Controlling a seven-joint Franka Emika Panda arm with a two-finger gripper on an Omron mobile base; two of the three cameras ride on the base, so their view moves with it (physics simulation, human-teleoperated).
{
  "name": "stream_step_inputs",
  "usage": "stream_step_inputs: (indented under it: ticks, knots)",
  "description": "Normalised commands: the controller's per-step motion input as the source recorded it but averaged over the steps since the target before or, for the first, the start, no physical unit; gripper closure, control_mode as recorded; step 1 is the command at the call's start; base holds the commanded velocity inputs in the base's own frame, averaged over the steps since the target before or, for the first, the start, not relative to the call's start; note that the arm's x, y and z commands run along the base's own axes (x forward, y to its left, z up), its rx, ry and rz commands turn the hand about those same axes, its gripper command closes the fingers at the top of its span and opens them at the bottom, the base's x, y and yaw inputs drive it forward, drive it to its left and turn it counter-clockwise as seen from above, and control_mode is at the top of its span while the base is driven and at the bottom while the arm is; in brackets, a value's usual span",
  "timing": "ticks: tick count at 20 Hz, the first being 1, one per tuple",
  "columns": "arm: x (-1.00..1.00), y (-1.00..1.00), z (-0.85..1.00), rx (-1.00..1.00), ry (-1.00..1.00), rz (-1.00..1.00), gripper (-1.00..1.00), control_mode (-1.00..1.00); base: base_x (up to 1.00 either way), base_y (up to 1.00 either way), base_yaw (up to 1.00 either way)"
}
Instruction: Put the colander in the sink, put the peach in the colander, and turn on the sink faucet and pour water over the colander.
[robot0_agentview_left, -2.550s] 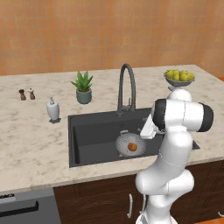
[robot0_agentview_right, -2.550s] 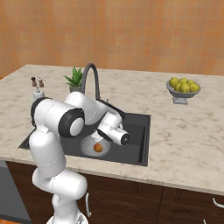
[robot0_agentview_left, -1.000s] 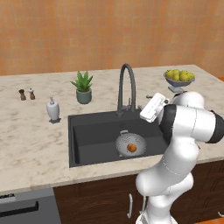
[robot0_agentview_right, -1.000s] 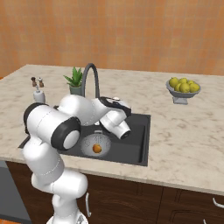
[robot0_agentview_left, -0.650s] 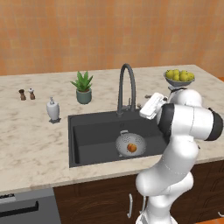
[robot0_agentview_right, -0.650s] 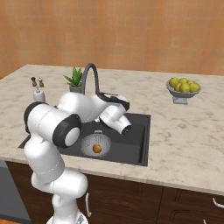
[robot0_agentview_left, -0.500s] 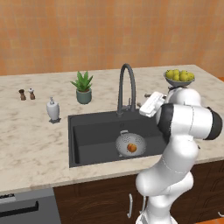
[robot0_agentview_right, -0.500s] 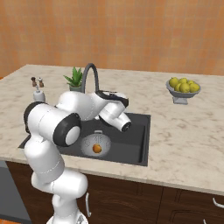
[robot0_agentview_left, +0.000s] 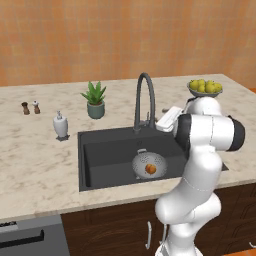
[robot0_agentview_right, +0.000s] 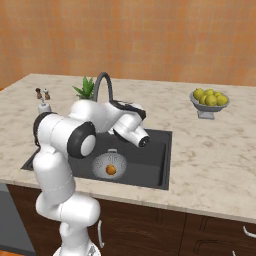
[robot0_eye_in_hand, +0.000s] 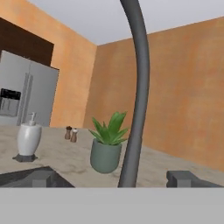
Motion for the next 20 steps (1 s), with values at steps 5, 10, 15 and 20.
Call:
stream_step_inputs:
  ticks: [5,10,15,20]
  knots:
    - [0.27,0.00,-0.15,0.03,0.07,0.00,-1.00,-1.00,0.00,0.00,0.00]
    - [0.33,0.01,-0.10,0.04,0.05,0.00,-1.00,-1.00,0.00,0.00,0.00]
    - [0.35,0.05,-0.22,0.03,0.05,0.00,-1.00,-1.00,0.00,0.00,0.00]
    - [0.31,0.01,-0.25,0.03,0.04,0.00,-1.00,-1.00,0.00,0.00,0.00]
